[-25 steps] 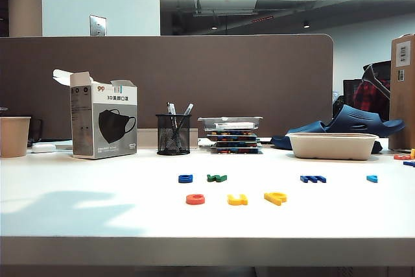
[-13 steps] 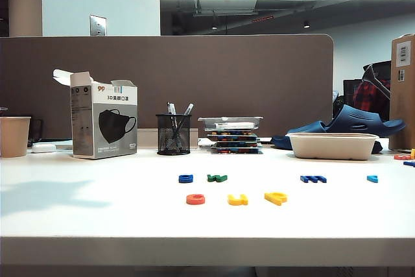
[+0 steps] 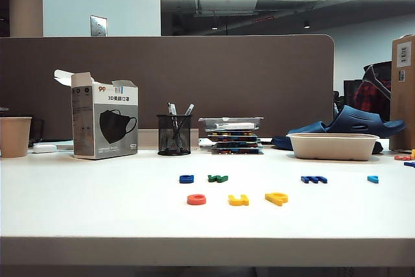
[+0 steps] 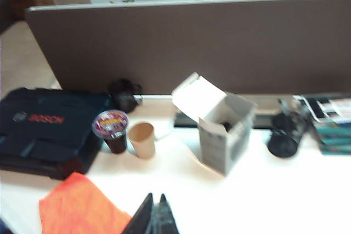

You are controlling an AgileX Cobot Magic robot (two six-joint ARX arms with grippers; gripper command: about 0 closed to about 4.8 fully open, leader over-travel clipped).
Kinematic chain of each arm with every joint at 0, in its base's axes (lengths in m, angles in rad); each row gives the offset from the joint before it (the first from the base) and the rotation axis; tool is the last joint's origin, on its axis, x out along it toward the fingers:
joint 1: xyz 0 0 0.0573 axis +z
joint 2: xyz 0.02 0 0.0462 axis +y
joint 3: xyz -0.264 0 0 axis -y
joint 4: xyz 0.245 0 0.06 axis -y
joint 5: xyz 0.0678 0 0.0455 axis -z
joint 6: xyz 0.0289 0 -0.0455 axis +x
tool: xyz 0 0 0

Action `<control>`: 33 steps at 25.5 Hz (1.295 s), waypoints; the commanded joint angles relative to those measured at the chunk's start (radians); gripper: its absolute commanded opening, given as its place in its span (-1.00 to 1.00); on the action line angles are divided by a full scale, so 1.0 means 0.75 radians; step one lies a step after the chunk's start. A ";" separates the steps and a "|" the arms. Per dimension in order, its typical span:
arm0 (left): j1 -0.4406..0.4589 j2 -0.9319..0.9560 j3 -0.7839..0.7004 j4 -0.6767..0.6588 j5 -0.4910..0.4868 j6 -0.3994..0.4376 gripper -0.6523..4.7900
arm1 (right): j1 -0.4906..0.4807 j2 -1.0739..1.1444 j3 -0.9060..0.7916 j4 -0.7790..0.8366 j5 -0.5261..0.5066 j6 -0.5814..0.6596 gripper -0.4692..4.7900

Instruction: Select the appropriate letters from the row of letter magnets placed on the table to arrange into the word "cup".

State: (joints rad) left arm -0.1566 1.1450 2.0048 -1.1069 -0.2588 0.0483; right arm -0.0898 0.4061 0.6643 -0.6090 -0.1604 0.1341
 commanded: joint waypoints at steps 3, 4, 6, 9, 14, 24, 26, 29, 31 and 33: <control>0.012 -0.207 -0.128 -0.023 0.022 -0.005 -0.78 | 0.001 -0.030 -0.064 0.041 -0.003 -0.004 -0.83; 0.011 -0.249 -0.163 -0.018 0.023 -0.009 -0.78 | 0.001 -0.032 -0.073 0.044 -0.003 -0.004 -0.83; 0.012 -0.347 -0.255 -0.021 0.031 -0.044 -0.78 | 0.002 -0.048 -0.093 0.052 -0.006 -0.004 -0.83; 0.011 -0.495 -0.402 -0.024 0.048 -0.064 -0.78 | 0.002 -0.078 -0.125 0.062 -0.004 -0.005 -0.83; 0.011 -0.735 -0.666 -0.001 0.084 -0.080 -0.78 | 0.002 -0.167 -0.220 0.128 -0.010 -0.004 -0.83; 0.011 -1.258 -1.241 0.183 0.199 -0.114 -0.78 | 0.002 -0.244 -0.340 0.224 -0.030 -0.003 -0.83; 0.011 -1.320 -1.308 0.230 0.214 -0.109 -0.78 | 0.002 -0.242 -0.340 0.187 -0.038 -0.004 -0.82; 0.012 -1.404 -1.393 0.293 0.255 -0.109 -0.78 | 0.002 -0.242 -0.341 0.103 -0.120 -0.005 -0.76; 0.012 -1.453 -1.440 0.326 0.259 -0.109 -0.78 | 0.002 -0.242 -0.346 0.119 -0.142 -0.005 -0.78; 0.012 -1.505 -1.515 0.386 0.261 -0.105 -0.78 | 0.002 -0.244 -0.375 0.175 -0.140 -0.006 -0.78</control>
State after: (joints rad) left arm -0.1486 0.0288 0.8963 -0.8639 -0.0704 -0.0315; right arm -0.0887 0.2241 0.3935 -0.5274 -0.2623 0.1329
